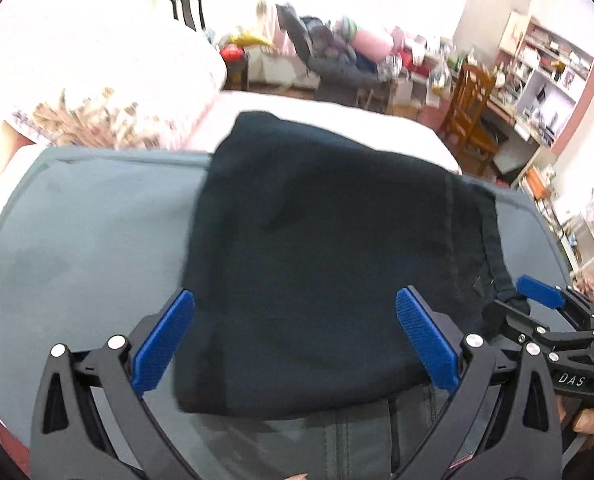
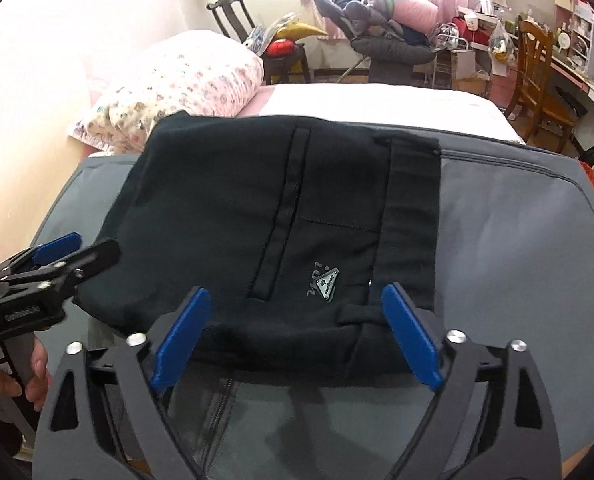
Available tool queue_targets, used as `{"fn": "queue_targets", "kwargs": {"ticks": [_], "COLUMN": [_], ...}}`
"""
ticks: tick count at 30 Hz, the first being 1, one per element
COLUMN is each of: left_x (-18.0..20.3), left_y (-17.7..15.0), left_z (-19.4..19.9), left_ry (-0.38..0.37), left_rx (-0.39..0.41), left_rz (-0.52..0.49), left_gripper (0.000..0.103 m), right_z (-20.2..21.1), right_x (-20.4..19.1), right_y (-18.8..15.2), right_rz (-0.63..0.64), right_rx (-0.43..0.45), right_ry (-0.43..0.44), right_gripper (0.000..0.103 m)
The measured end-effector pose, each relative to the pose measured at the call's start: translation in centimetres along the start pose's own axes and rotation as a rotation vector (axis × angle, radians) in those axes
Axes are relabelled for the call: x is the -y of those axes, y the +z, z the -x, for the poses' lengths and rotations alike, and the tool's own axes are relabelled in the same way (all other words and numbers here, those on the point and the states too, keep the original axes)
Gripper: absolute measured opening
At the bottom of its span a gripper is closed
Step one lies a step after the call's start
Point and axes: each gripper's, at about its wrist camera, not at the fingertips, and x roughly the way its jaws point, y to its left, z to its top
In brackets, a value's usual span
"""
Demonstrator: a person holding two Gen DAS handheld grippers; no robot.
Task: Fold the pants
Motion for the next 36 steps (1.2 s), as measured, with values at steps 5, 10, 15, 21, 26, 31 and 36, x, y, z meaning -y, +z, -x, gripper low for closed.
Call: {"fn": "queue_targets", "kwargs": {"ticks": [5,10,15,21,26,31,36], "left_x": [-0.4,-1.1,-1.3,-0.8,-0.1,0.6,1.4], "left_y": [-0.9,-1.7,-3.1,-4.8,-6.0,-6.9,-7.3], "left_z": [3.1,4.7,6.2,7.6,8.3,8.5,8.3], "left_ry": [0.021,0.009,-0.002,0.015,0.021,0.067,0.088], "left_rx": [0.065,0.084,0.09,0.093,0.087,0.077,0.065], "left_rz": [0.006,0.042,0.056,0.033,0.004,-0.032,-0.071], "left_gripper": [0.101,0.101,0.101,0.101,0.101,0.101,0.101], "right_z": [2.3,4.4,6.2,7.2,8.0,8.6,9.1], "right_x": [-0.9,-2.0,-2.9,-3.1,-3.1,-3.1,-2.9], "right_y": [-0.5,-1.6,-3.3,-5.4,-7.0,-8.2,-8.7], "right_rz": [-0.002,0.01,0.037,0.035,0.033,0.036,0.026], "right_rx": [0.057,0.105,0.143,0.14,0.149,0.171,0.19], "right_ry": [-0.015,-0.025,-0.061,-0.084,-0.108,-0.154,-0.186], "right_gripper": [0.102,0.102,0.102,0.102,0.102,0.102,0.102]}}
